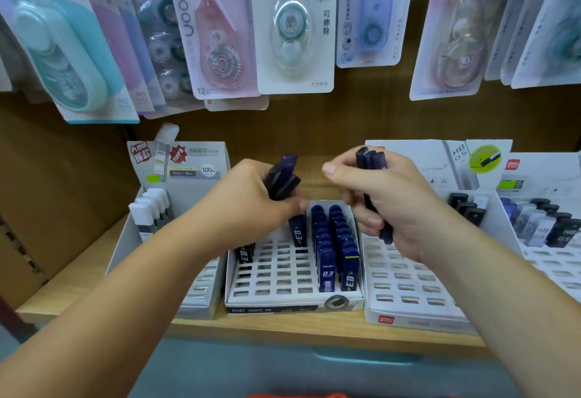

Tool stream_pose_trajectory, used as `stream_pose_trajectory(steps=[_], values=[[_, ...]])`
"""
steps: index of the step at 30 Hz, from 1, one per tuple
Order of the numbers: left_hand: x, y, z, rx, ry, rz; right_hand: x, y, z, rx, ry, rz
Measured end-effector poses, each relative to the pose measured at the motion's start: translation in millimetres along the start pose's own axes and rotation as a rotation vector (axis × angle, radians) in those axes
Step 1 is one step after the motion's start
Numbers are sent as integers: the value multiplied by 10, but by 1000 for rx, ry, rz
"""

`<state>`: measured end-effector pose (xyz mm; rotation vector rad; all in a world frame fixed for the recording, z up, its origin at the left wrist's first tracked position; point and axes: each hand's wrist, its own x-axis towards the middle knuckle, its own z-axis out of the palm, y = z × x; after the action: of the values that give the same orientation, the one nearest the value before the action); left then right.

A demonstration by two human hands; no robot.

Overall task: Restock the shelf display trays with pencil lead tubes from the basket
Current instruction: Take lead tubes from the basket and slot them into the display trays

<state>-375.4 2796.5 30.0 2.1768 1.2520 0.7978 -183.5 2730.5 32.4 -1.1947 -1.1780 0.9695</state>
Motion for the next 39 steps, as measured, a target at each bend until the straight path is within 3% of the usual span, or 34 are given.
stream_pose_trajectory(steps=[3, 10, 14, 18, 21, 24, 31, 39], values=[[-12, -19, 53, 89, 13, -13, 14, 6, 65, -138, 63, -48], [36, -10, 110, 114, -89, -36, 34, 117, 9, -88, 42, 40], [-1, 38, 15, -129, 3, -48, 40, 118, -55, -112, 48, -9], [-135, 144, -44, -362, -284, -78, -10, 17, 20, -80, -89, -180], [-171, 114, 15, -463, -366, -106, -2, 11, 121, -189, -155, -245], [-206, 98, 61, -522, -407, -132, 19, 69, 113, -268, -139, -185], [-214, -5, 8, -652, -363, -179, 67, 162, -18, -10, -102, -5], [-156, -37, 16, -817, -238, -274, 83, 149, 1, 23, 8, 51]])
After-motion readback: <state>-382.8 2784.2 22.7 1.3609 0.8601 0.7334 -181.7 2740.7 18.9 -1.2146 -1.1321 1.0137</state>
